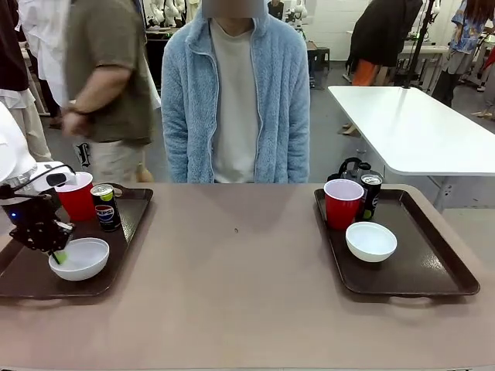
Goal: Prepare tableware on both trays.
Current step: Pick up a Picnic Bowl from the table and place it on a Handle tray.
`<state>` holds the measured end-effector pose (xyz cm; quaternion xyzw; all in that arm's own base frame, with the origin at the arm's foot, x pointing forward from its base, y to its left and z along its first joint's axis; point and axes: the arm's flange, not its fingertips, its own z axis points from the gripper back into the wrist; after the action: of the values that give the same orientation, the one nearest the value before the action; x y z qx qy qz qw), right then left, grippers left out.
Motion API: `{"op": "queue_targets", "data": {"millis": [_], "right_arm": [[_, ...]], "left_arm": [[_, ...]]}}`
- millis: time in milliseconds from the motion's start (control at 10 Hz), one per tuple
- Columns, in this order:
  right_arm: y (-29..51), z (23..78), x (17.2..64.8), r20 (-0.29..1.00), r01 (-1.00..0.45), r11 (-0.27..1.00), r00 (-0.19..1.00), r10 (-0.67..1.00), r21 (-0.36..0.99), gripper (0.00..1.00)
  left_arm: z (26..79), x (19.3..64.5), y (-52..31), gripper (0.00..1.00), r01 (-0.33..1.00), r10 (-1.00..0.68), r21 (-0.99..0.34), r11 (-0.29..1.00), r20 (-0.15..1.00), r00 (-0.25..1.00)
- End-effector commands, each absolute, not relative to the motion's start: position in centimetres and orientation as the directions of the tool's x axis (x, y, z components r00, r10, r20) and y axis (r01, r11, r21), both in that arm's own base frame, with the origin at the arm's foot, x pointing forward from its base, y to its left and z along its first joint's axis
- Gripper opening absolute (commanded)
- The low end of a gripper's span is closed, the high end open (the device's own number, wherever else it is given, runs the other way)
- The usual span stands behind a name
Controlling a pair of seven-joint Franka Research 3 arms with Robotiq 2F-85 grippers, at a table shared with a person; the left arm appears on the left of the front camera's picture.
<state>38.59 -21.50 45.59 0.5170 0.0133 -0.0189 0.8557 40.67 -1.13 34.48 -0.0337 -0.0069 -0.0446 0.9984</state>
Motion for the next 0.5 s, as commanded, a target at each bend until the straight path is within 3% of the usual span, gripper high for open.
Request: {"op": "queue_targets", "data": {"millis": [0,100,300,400], "right_arm": [[-21.4,45.7,38.5,-0.048,0.056,0.466,0.998,-0.027,0.883,1.0],[-21.4,45.7,38.5,-0.048,0.056,0.466,0.998,-0.027,0.883,1.0],[-21.4,45.7,38.5,-0.048,0.056,0.466,0.998,-0.027,0.883,1.0],[-21.4,45.7,38.5,-0.048,0.056,0.466,0.998,-0.027,0.883,1.0]], "left_arm": [[35.2,41.5,-1.2,0.63,0.077,-0.076,-0.036,0.996,0.032,0.997],[35.6,41.3,-1.2,1.0,0.08,-0.078,-0.037,0.996,0.032,0.996],[36.8,40.9,-1.8,1.0,0.12,-0.119,-0.047,0.992,0.028,0.992],[37.9,40.7,-2.2,0.85,0.139,-0.138,-0.045,0.989,0.025,0.99]]}}
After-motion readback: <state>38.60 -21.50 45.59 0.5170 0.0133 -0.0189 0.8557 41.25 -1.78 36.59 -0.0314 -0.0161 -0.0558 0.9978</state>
